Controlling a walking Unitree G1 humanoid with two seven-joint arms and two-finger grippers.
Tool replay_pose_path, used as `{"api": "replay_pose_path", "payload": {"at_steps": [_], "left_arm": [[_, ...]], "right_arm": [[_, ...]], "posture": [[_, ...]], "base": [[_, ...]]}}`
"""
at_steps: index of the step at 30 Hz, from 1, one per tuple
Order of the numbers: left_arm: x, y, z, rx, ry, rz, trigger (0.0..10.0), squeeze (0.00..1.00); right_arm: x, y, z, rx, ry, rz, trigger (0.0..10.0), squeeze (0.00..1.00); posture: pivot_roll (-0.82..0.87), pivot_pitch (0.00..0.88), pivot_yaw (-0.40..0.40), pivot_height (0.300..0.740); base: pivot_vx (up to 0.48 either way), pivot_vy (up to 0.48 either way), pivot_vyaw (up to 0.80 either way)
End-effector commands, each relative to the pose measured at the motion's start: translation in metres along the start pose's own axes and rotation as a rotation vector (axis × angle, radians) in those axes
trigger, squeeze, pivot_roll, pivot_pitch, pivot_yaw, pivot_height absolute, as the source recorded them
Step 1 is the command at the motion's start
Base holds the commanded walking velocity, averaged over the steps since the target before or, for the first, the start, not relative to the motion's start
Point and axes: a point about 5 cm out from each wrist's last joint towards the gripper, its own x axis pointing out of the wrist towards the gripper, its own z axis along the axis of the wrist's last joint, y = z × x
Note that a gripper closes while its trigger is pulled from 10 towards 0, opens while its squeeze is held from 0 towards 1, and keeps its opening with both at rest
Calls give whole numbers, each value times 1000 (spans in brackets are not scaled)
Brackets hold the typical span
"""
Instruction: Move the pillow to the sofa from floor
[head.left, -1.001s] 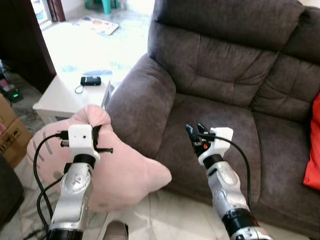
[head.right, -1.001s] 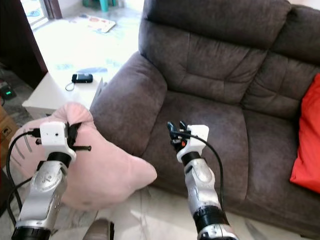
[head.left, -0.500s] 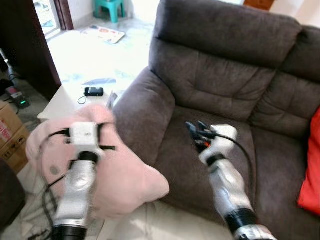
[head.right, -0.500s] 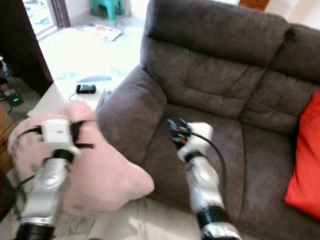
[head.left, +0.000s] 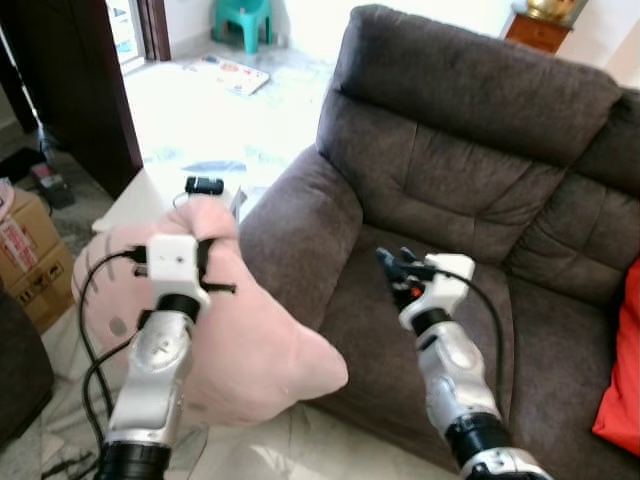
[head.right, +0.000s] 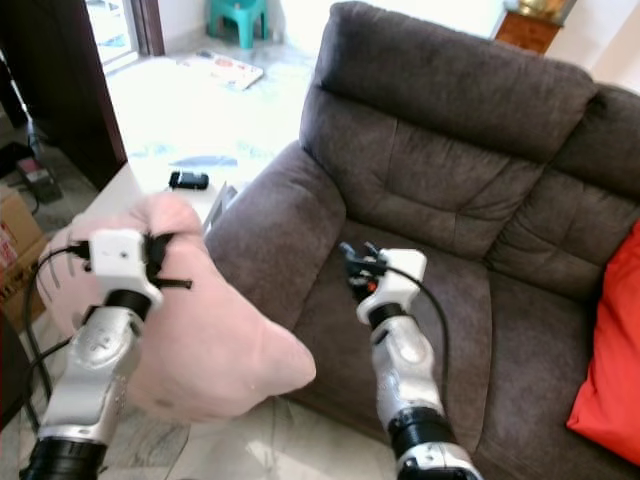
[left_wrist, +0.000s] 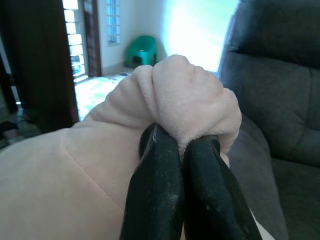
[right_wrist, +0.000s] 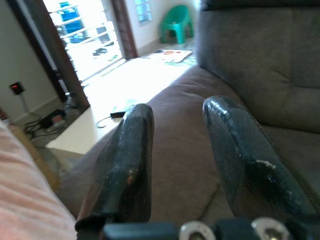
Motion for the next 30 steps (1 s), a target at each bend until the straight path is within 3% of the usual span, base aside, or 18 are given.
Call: {"api": "replay_pose_path", "payload": {"at_steps": [1, 9, 12, 16, 21, 22, 25, 30], "left_arm": [[8, -13, 28, -2, -131, -49, 10000, 0], [10, -13, 29, -1, -136, -54, 10000, 0], [11, -14, 30, -3, -138, -61, 10000, 0], [14, -18, 32, -22, -136, -87, 10000, 0], [15, -26, 31, -69, -113, -145, 10000, 0], [15, -30, 31, -96, -97, -190, 10000, 0], [14, -36, 30, -119, -80, -245, 10000, 0], [13, -37, 30, -133, -66, -272, 10000, 0]], "right_arm": [[-4, -11, 0, -18, 13, -36, 10000, 0], [-8, -18, -6, -57, 73, -28, 10000, 0], [-13, -27, -17, -114, 188, -15, 10000, 0], [-24, -40, -26, -264, 319, 89, 10000, 0], [-31, -43, -34, -346, 427, 186, 10000, 0], [-35, -44, -40, -390, 495, 225, 10000, 0], [-39, -45, -46, -438, 551, 241, 10000, 0], [-41, -40, -51, -434, 585, 296, 10000, 0]], "posture": [[202, 0, -158, 740], [203, 0, -158, 740], [203, 0, -159, 740], [199, 0, -159, 740], [200, 0, -160, 740], [197, 0, -160, 740], [197, 0, -159, 740], [198, 0, -154, 740]], "base": [[0, 0, 0], [0, 0, 0], [0, 0, 0], [0, 0, 0], [0, 0, 0], [0, 0, 0], [0, 0, 0], [0, 0, 0]]}}
